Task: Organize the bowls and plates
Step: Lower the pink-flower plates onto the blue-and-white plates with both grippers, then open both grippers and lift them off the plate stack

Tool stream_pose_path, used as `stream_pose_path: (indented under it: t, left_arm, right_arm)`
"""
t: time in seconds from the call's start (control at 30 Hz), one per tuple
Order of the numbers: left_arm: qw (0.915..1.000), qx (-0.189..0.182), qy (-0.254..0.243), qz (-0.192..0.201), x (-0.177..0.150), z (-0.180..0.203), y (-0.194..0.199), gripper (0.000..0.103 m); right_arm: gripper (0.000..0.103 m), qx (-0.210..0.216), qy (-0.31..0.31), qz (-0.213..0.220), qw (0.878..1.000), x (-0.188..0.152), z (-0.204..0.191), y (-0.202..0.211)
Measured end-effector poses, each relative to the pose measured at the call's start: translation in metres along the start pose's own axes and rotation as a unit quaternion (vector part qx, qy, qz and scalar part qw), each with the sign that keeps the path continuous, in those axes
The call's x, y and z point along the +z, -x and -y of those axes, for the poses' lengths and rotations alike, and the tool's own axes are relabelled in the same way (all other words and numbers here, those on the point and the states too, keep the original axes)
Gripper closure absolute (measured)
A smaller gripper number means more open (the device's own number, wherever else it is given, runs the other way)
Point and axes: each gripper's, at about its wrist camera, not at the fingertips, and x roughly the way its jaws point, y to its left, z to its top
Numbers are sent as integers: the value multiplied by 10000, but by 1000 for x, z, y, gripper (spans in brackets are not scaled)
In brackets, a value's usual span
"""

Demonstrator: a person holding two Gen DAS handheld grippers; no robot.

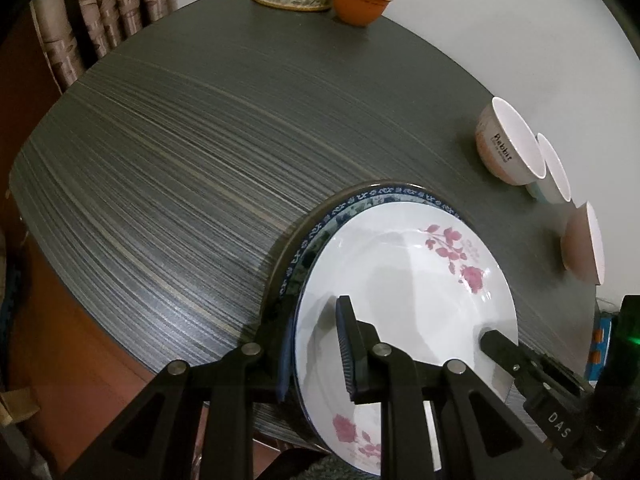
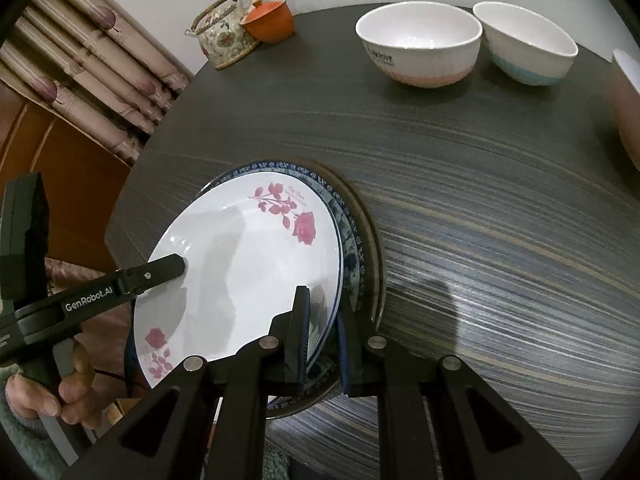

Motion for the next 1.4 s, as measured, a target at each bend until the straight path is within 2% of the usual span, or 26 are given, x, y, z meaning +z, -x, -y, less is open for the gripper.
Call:
stream_pose_path:
  t: [0.33, 0.6, 0.93, 1.1, 1.4]
  left_arm:
    - [10000, 10, 26, -28, 6, 5, -5, 83]
    - [9999, 45, 75, -112, 9, 7, -8, 80]
    - [9996, 257, -22, -107, 8, 16, -11, 76]
    - [9994, 333, -31, -65, 8, 20, -9, 72]
    - [9994, 327, -40, 44, 9, 21, -5, 71]
  right_arm:
    - [86, -97, 6, -47, 9999, 2, -3, -10]
    - [70, -157, 161, -73, 9997, 1, -15, -13]
    - [56, -285, 248, -187, 9991, 5, -28, -15]
    - [45, -343, 310, -236, 9987, 8, -36, -19]
    - [42, -376, 301, -262, 9985, 12, -41, -21]
